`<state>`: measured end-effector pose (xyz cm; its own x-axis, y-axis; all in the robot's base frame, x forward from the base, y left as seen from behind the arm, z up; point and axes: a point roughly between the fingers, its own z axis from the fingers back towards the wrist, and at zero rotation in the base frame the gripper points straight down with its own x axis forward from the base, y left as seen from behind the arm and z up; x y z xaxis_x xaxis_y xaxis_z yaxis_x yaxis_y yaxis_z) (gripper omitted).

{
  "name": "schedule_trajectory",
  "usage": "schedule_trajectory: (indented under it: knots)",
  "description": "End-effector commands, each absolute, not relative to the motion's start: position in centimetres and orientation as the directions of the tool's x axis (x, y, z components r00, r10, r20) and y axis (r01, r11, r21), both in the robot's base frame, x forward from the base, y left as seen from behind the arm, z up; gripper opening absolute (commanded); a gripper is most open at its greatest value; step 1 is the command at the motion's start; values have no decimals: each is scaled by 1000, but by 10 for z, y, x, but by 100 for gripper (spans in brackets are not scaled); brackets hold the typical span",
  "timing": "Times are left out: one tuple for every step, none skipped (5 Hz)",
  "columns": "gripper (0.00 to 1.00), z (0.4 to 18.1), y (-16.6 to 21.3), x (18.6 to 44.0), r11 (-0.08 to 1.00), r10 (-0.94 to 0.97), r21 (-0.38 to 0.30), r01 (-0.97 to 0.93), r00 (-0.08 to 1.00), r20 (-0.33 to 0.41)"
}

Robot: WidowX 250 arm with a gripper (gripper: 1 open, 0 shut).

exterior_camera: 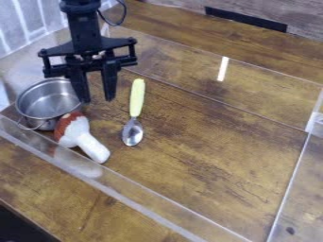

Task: Put the mushroom in the silver pot

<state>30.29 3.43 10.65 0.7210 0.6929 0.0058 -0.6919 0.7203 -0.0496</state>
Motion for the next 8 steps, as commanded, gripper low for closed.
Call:
schedule_trajectory:
  knots:
    - [100, 111, 43, 303, 720, 694, -56, -692, 719, 45]
    - [100, 102, 46, 298, 680, 733, -40, -732, 678, 43]
    - [100, 83, 45, 303, 681, 732, -27, -732, 680, 40]
    - [100, 68, 48, 302, 670, 743, -21, -742, 669, 39]
    - [100, 58, 54, 303, 648, 762, -19, -762, 647, 39]
    - [100, 49, 60, 306, 587, 809, -15, -809, 587, 40]
    - [100, 41, 66, 309, 533, 845, -12, -846, 532, 42]
    - [0, 35, 61, 307, 483, 875, -11, -875, 482, 41]
